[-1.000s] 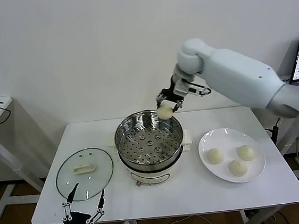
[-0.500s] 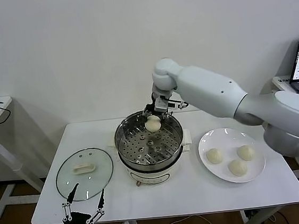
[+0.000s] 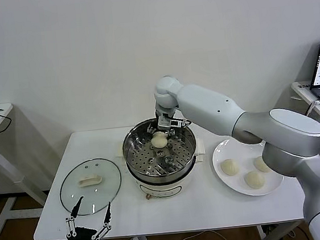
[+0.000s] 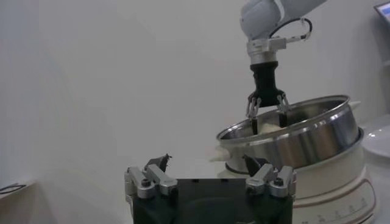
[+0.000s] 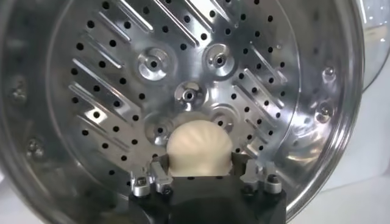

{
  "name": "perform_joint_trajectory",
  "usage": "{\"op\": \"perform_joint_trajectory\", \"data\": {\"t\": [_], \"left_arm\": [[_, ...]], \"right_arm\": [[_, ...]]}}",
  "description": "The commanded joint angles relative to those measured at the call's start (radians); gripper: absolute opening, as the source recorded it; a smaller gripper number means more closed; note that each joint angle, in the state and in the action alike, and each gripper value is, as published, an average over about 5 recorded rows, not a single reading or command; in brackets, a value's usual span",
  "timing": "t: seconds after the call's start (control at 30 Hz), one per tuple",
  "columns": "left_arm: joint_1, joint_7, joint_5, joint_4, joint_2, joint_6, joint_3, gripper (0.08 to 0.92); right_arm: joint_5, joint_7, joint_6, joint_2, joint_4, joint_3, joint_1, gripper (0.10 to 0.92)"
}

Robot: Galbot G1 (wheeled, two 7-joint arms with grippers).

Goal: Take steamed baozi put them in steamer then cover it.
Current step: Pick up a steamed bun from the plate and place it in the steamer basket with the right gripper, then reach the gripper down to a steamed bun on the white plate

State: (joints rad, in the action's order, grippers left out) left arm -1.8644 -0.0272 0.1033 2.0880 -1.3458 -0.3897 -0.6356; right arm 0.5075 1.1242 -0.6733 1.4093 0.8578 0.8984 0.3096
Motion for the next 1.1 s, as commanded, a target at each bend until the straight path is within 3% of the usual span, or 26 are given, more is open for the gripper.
{"op": "perform_joint_trajectory", "data": {"t": [0.03, 0.17, 0.33, 0.57, 0.73, 1.1], "left_arm": [[0.000, 0.000, 0.000, -0.001, 0.000, -0.001, -0.002, 0.823], [0.000, 0.000, 0.001, -0.001, 0.000, 0.000, -0.004, 0.823], [0.002, 0.000, 0.003, -0.001, 0.000, 0.001, -0.003, 0.823], [0.004, 0.000, 0.010, -0.006, 0.006, 0.000, 0.006, 0.823], [0.007, 0.000, 0.014, -0.008, 0.006, 0.000, 0.015, 0.823], [0.006, 0.002, 0.025, -0.026, 0.001, -0.010, 0.024, 0.823]], "right_arm": [[-0.095, 0.073, 0.029, -0.080, 0.114, -0.009, 0.049, 0.816], [-0.299, 0.169, 0.157, -0.228, 0.219, -0.012, 0.121, 0.822], [-0.641, 0.174, 0.440, -0.457, 0.289, 0.105, 0.244, 0.823], [-0.888, 0.117, 0.667, -0.672, 0.274, 0.310, 0.265, 0.823], [-0.942, 0.047, 0.738, -0.741, 0.306, 0.415, 0.178, 0.823], [-0.839, -0.051, 0.752, -0.692, 0.266, 0.363, -0.039, 0.823]]}}
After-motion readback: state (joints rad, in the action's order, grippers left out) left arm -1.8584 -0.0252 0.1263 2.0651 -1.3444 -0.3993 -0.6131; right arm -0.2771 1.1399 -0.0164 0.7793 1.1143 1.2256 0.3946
